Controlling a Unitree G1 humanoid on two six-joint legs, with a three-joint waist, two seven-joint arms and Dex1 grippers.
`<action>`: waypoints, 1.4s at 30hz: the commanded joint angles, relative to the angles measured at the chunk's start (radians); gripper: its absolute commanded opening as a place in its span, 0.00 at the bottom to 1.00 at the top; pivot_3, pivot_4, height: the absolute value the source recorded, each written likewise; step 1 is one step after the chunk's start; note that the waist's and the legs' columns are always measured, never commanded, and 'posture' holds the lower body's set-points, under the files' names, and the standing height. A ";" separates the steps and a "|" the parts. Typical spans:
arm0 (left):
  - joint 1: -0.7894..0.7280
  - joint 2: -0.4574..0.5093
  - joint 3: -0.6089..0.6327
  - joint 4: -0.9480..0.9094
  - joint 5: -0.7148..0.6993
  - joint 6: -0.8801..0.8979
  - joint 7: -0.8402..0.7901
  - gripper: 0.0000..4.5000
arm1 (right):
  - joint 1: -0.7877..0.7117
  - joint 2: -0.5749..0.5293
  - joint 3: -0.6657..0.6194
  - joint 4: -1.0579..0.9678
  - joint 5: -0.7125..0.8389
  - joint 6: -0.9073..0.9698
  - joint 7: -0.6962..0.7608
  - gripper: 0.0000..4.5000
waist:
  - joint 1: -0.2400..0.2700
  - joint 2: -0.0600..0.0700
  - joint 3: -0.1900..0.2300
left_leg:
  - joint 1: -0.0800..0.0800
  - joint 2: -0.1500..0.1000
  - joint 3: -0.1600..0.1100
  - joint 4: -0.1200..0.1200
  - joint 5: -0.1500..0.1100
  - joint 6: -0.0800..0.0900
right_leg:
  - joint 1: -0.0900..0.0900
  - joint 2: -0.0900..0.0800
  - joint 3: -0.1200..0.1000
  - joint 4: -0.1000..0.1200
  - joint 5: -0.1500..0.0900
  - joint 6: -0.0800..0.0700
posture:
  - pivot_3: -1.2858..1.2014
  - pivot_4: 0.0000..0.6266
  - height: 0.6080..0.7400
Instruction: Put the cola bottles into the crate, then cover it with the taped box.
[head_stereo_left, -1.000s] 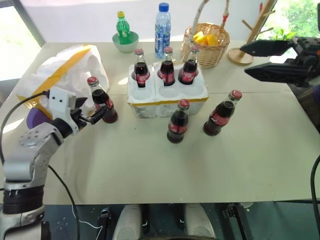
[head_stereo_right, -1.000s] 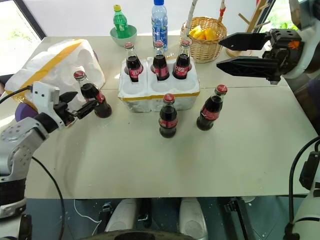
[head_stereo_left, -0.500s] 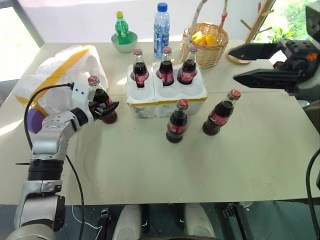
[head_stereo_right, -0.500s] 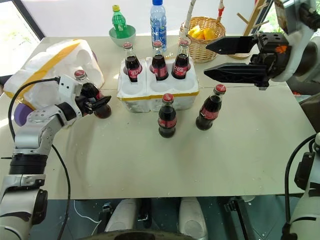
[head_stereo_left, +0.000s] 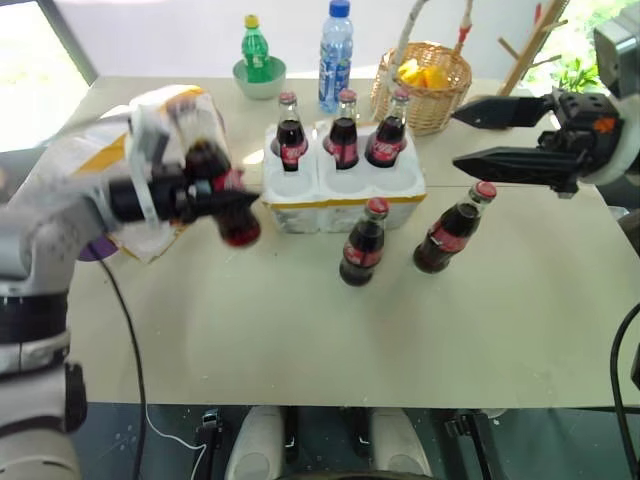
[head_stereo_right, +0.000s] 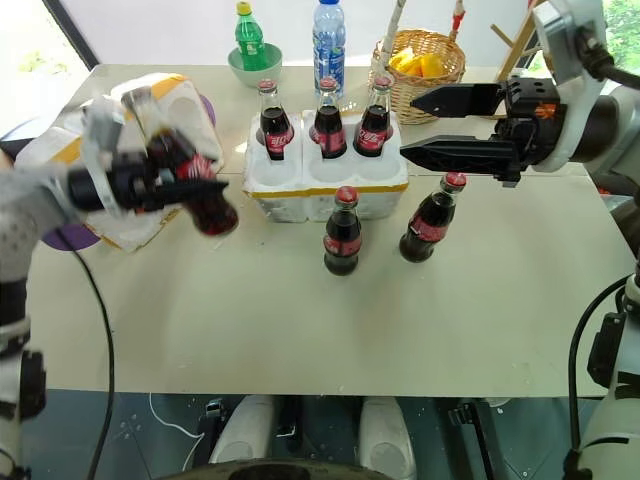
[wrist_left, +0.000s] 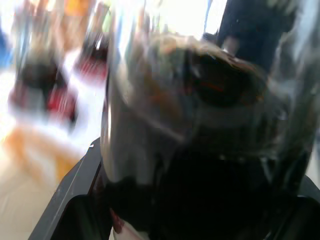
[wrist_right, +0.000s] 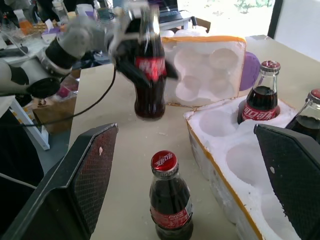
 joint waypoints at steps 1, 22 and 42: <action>-0.162 -0.089 -0.072 0.160 0.087 -0.113 -0.018 0.63 | 0.004 -0.010 -0.054 -0.051 0.030 -0.008 -0.030 1.00 | 0.000 0.000 0.000 | 0.000 0.000 0.000 0.003 -0.001 0.002 | 0.002 0.001 -0.001 0.000 0.000 0.000 | 0.52 0.24 1.00; -0.536 -0.580 -0.272 1.154 0.665 -0.894 -0.042 0.63 | 0.219 -0.032 -0.218 -0.224 0.149 0.028 -0.245 1.00 | -0.002 -0.002 0.001 | -0.006 -0.001 0.002 0.011 -0.005 0.013 | 0.001 0.002 0.000 -0.005 0.003 0.007 | 0.52 0.24 1.00; -0.306 -0.279 -0.144 0.500 0.453 -0.446 -0.377 0.99 | 0.195 -0.053 -0.135 -0.127 0.076 -0.054 -0.194 1.00 | -0.014 0.000 0.000 | -0.006 0.003 0.001 0.012 -0.004 0.012 | 0.000 0.003 0.000 0.000 0.003 0.007 | 0.52 0.24 1.00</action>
